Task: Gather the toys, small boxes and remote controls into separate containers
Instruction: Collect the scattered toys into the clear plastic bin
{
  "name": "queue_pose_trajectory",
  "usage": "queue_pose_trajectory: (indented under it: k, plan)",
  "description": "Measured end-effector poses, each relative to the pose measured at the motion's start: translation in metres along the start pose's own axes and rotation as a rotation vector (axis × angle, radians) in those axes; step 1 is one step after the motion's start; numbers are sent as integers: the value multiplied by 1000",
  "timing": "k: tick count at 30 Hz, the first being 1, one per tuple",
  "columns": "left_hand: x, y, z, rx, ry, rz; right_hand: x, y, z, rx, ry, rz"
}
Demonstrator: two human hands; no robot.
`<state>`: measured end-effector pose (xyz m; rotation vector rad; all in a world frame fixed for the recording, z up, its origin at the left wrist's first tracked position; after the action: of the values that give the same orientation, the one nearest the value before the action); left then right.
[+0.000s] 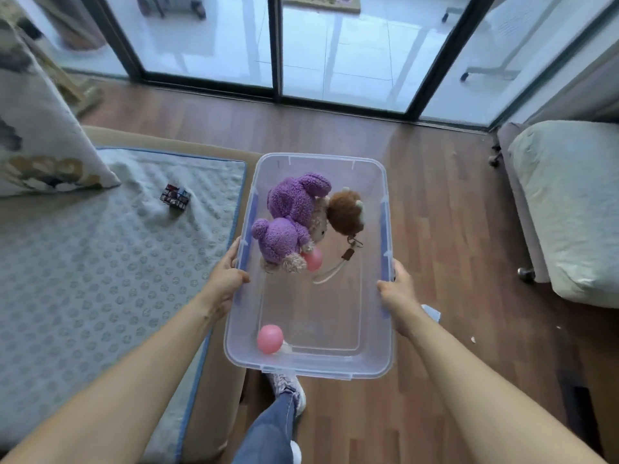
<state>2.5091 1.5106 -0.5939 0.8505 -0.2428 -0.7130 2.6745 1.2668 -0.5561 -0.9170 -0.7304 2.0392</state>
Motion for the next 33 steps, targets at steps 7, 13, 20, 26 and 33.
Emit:
queue_pose_trajectory:
  k: [7, 13, 20, 26, 33]
  plan:
    - [-28, 28, -89, -86, 116, 5, 57, -55, -88, -29, -124, 2]
    - [-31, 43, -124, -96, 171, 41, 85, -83, -135, -43, -182, 8]
    - [-35, 50, -165, -65, 266, 81, 124, -106, -195, -38, -274, 34]
    - [-65, 58, -198, -12, 370, 76, 170, -118, -229, -22, -313, 25]
    - [-139, 62, -268, 108, 578, -435, 233, -121, -263, -45, -303, 39]
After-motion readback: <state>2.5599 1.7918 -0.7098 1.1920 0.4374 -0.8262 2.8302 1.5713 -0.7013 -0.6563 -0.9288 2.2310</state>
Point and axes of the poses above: each hand's wrist, its own z-axis away from the middle knuckle, its own x-axis out of the palm, y = z × x, the point moved 3 cm from there along -z, towards the middle knuckle, and after that the axes turned 3 degrees about y, right-handed, at the moved point
